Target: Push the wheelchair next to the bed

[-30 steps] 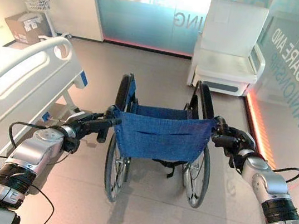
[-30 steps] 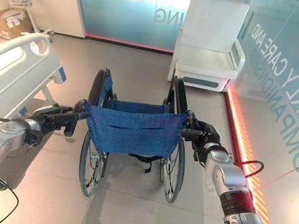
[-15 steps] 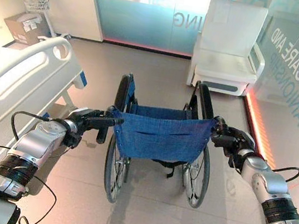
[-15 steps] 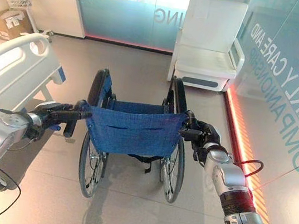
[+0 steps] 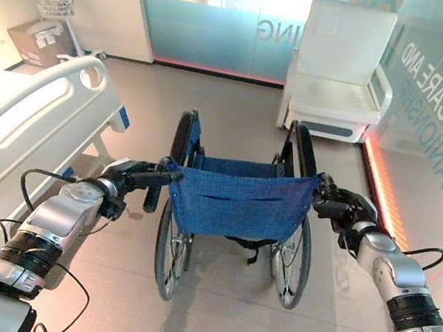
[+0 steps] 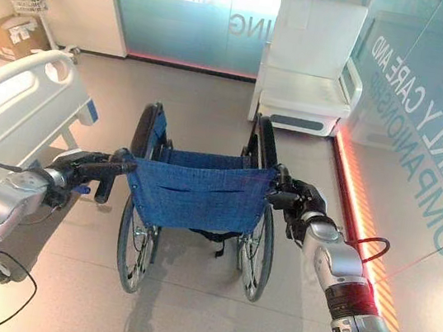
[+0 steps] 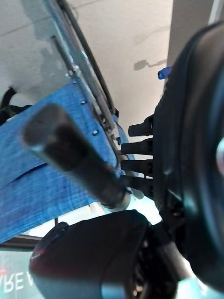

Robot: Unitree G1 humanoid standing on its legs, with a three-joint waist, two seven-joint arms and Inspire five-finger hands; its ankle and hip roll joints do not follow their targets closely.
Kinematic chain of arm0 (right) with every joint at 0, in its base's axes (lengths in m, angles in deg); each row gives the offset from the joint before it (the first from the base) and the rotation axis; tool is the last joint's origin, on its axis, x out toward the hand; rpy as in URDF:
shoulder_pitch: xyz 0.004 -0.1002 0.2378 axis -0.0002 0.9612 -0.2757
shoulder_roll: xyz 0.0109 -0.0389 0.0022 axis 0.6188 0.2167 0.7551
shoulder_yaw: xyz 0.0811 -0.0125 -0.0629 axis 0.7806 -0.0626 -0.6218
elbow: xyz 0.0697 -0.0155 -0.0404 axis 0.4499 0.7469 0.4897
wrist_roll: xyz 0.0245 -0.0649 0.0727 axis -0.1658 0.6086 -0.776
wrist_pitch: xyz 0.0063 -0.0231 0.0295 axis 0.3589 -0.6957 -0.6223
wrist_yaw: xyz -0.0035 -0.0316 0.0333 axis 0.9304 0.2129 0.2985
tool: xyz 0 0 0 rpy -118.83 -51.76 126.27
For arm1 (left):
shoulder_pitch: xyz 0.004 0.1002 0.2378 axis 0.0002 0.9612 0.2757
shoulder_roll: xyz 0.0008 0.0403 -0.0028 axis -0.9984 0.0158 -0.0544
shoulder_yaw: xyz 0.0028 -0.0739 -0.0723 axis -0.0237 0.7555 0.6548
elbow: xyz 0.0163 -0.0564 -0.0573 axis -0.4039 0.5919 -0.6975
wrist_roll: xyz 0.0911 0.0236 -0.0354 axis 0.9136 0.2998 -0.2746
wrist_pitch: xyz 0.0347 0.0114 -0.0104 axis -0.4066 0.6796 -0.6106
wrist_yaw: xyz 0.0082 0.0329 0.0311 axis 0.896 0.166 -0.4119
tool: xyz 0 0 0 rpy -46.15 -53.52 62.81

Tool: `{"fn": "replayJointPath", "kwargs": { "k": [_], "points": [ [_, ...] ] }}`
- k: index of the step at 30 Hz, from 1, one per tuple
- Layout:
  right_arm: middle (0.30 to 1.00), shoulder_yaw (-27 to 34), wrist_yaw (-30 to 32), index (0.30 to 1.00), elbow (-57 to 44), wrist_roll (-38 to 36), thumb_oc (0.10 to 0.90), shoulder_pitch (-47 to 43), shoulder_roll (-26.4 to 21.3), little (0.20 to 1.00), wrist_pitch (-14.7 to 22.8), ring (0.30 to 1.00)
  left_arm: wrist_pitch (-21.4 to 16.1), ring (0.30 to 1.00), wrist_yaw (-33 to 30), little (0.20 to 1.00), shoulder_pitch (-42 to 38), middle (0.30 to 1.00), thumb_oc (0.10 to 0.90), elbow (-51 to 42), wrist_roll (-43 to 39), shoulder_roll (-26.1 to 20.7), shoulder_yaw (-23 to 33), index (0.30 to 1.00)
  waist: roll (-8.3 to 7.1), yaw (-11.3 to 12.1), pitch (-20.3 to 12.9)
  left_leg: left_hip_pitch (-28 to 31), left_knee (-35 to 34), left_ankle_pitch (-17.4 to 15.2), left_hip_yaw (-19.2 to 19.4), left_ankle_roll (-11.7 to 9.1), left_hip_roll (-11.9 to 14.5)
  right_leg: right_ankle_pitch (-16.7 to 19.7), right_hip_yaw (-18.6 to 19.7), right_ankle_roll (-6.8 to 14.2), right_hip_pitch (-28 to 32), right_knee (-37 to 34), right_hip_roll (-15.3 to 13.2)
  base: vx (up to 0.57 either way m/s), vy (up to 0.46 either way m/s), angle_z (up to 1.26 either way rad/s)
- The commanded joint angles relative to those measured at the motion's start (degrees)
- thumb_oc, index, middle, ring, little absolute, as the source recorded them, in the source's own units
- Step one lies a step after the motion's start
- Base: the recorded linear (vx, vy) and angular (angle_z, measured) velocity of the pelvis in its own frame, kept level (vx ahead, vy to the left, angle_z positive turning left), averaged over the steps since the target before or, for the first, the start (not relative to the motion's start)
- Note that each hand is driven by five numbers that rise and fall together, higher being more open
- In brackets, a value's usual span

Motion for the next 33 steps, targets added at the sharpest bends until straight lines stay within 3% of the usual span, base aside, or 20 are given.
{"fn": "replayJointPath", "kwargs": {
  "k": [1,4,5,6,8,14,15,17,18,23,33],
  "points": [
    [0.3,-3.94,-4.5,0.3,-7.24,-3.2,0.4,-3.23,2.24,0.3,5.27,0.3,-5.74,0.9,3.47,0.9,-6.18,0.9,0.8,-5.55,-2.04,0.55,-0.41,0.9,0.14,0.13,-3.69,-2.25,0.19,0.28,3.45,-1.06,-2.28,-2.21,0.31,0.22,2.99,0.16,1.79,0.0,0.0,0.0],
    [0.3,-4.39,-4.28,0.3,-7.28,-3.42,0.4,-3.28,2.17,0.3,5.37,0.3,-5.7,0.9,5.18,0.9,-6.77,0.9,0.8,-6.03,-0.61,0.2,-1.44,0.9,0.17,0.04,-3.72,-2.27,0.19,0.3,3.5,-1.11,-2.27,-2.15,0.36,0.26,2.91,0.16,1.8,0.0,0.0,0.0],
    [0.3,-4.54,-4.24,0.3,-7.31,-3.62,0.4,-3.38,1.94,0.3,5.28,0.3,-5.48,0.834,6.23,0.834,-6.98,0.834,0.756,-6.4,0.4,-0.19,-2.09,0.834,0.19,0.05,-3.71,-2.26,0.19,0.3,3.48,-1.08,-2.29,-2.11,0.42,0.29,2.9,0.16,1.8,0.0,0.0,0.0],
    [0.3,-4.67,-4.22,0.3,-7.31,-3.73,0.4,-3.44,1.84,0.3,5.24,0.3,-5.2,0.834,7.13,0.834,-7.2,0.834,0.756,-6.54,1.35,-0.44,-2.5,0.834,0.2,0.04,-3.72,-2.23,0.19,0.29,3.44,-1.07,-2.31,-2.11,0.45,0.29,2.89,0.16,1.81,0.0,0.0,0.0],
    [0.3,-5.06,-4.11,0.3,-7.36,-3.96,0.4,-3.78,1.59,0.3,5.06,0.3,-4.08,0.9,10.38,0.9,-8.23,0.9,0.8,-6.56,4.77,-1.39,-3.97,0.9,0.24,-0.01,-3.7,-2.2,0.19,0.28,3.4,-1.02,-2.35,-2.05,0.56,0.31,2.87,0.16,1.85,0.0,0.0,0.0],
    [0.3,-7.46,-3.43,0.3,-6.15,-6.17,0.4,-6.47,0.44,0.3,5.02,0.3,-1.1,0.9,16.72,0.9,-13.89,0.9,0.8,-4.51,9.83,-4.51,-10.29,0.9,0.42,-0.54,-3.8,-2.05,0.19,0.34,3.67,-1.04,-2.39,-1.88,1.05,0.53,2.84,0.16,1.98,0.0,0.0,0.0],
    [0.3,-7.79,-3.23,0.3,-5.97,-6.53,0.4,-6.87,0.38,0.3,5.05,0.3,-1.55,0.869,16.41,0.869,-14.68,0.869,0.78,-3.81,9.7,-4.66,-11.04,0.869,0.39,-0.57,-3.81,-2.04,0.19,0.38,3.72,-1.07,-2.38,-1.86,1.14,0.57,2.83,0.16,2.0,0.0,0.0,0.0],
    [0.3,-8.14,-3.2,0.3,-5.67,-7.16,0.4,-7.12,0.22,0.3,5.36,0.3,-2.26,0.549,13.71,0.549,-15.45,0.549,0.566,-3.49,8.04,-4.8,-11.55,0.549,0.39,-0.67,-3.89,-2.01,0.19,0.36,3.85,-1.09,-2.32,-1.87,1.29,0.6,2.79,0.16,2.04,0.0,0.0,0.0],
    [0.3,-8.15,-3.03,0.3,-5.77,-7.27,0.4,-7.07,0.46,0.3,5.32,0.3,-2.94,0.3,11.47,0.3,-15.8,0.3,0.4,-3.1,6.76,-4.38,-11.24,0.3,0.33,-0.77,-3.95,-2.05,0.19,0.33,3.83,-1.12,-2.33,-1.84,1.4,0.66,2.71,0.16,2.05,0.0,0.0,0.0],
    [0.3,-6.8,-3.52,0.3,-6.24,-5.76,0.4,-5.08,1.66,0.3,5.39,0.3,-5.37,0.3,7.96,0.3,-13.93,0.3,0.4,-3.38,6.11,-2.17,-8.85,0.3,0.11,-0.73,-4.06,-2.3,0.19,0.31,3.63,-1.08,-2.28,-1.8,1.35,0.65,2.45,0.16,1.95,0.01,-0.009,-0.03],
    [0.3,-6.47,-3.77,0.3,-6.5,-3.49,0.4,-4.33,3.97,0.3,5.77,0.3,-6.38,0.3,5.87,0.3,-11.9,0.3,0.4,-3.6,8.42,3.14,-9.55,0.3,-0.36,-1.16,-3.81,-2.1,0.19,0.09,4.72,-1.02,-1.93,-1.86,0.99,0.65,2.58,0.16,1.77,0.0,-0.001,0.0]
  ]
}}
